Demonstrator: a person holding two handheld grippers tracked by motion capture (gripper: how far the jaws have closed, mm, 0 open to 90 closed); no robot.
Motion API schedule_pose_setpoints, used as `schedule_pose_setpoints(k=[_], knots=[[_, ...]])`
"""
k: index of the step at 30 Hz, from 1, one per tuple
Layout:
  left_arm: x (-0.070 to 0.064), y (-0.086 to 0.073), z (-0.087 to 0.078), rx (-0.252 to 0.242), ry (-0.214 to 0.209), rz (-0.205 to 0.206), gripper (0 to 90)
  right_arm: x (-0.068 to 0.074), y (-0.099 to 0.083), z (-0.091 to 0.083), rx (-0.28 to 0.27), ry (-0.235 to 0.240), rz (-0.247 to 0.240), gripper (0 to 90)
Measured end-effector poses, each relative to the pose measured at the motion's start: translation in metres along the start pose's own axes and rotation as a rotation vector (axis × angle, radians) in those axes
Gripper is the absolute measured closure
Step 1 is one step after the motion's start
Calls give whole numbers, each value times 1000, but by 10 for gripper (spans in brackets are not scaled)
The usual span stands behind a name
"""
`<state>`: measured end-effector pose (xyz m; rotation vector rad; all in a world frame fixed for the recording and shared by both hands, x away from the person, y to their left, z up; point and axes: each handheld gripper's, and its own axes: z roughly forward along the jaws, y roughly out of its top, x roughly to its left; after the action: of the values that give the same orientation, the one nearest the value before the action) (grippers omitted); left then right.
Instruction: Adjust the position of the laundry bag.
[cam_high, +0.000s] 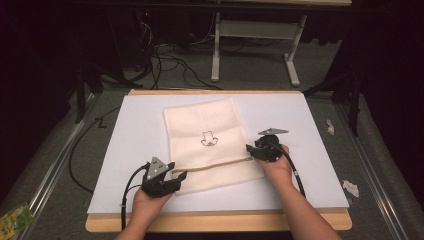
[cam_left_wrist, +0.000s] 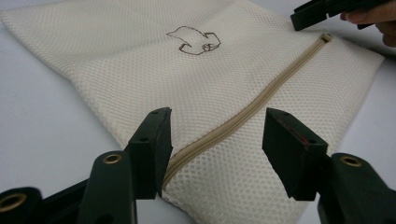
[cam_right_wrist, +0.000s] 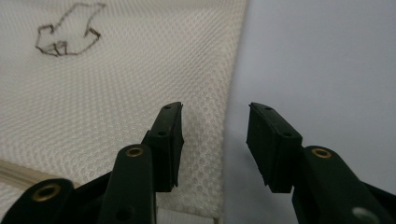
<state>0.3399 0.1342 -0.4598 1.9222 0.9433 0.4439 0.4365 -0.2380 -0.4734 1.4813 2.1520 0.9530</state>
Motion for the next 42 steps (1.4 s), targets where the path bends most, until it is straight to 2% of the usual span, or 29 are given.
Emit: schedule_pose_setpoints(k=[1, 2, 3, 4, 8, 11, 17, 21, 25, 28, 29, 31, 34, 35, 36, 37, 38, 40, 42], knots=[[0, 0, -1, -3, 7, 4, 409, 2, 0, 2, 10, -6, -6, 645], [1, 0, -2, -5, 7, 4, 403, 5, -1, 2, 10, -22, -23, 761], [2, 0, -2, -9, 10, 1, 402, 5, 0, 1, 17, -11, -28, 844], [2, 0, -2, -11, 7, -2, 399, 4, 0, 0, 21, 8, -24, 871], [4, 1, -3, 8, -14, -29, 406, 2, -5, -9, 30, 19, -48, 882], [3, 1, -3, 9, -17, -25, 407, 0, -13, -20, 26, 26, -51, 881], [1, 2, 0, 13, -34, -21, 407, -8, -38, -50, 16, 25, -61, 878], [-1, 2, 2, 25, -44, -12, 407, -20, -51, -72, 13, 8, -46, 868], [-2, 2, 3, 24, -41, -20, 407, -30, -59, -85, 4, -21, -41, 737], [-2, 2, 2, 7, -47, -17, 408, -35, -63, -104, -35, -8, -5, 651], [-2, 2, 2, 3, -50, -14, 408, -37, -66, -112, -42, -3, 20, 626], [-2, 2, 1, -11, -49, -15, 404, -38, -75, -121, -52, 6, 48, 606], [0, 2, 1, -35, -42, -26, 399, -36, -94, -122, -84, 5, 76, 605], [0, 2, 1, -33, -38, -41, 399, -36, -103, -120, -84, 26, 99, 603], [1, 2, 2, -31, -30, -58, 399, -36, -106, -117, -53, 53, 103, 587], [1, 2, 2, -30, -30, -68, 399, -34, -106, -116, -42, 58, 75, 608], [1, 1, 2, -29, -27, -73, 399, -32, -106, -116, -49, 41, 45, 608], [1, 0, 2, -29, -25, -66, 399, -34, -105, -115, -59, 48, 81, 599], [1, 0, 2, -38, -21, -65, 399, -32, -102, -112, -53, 48, 72, 596]])
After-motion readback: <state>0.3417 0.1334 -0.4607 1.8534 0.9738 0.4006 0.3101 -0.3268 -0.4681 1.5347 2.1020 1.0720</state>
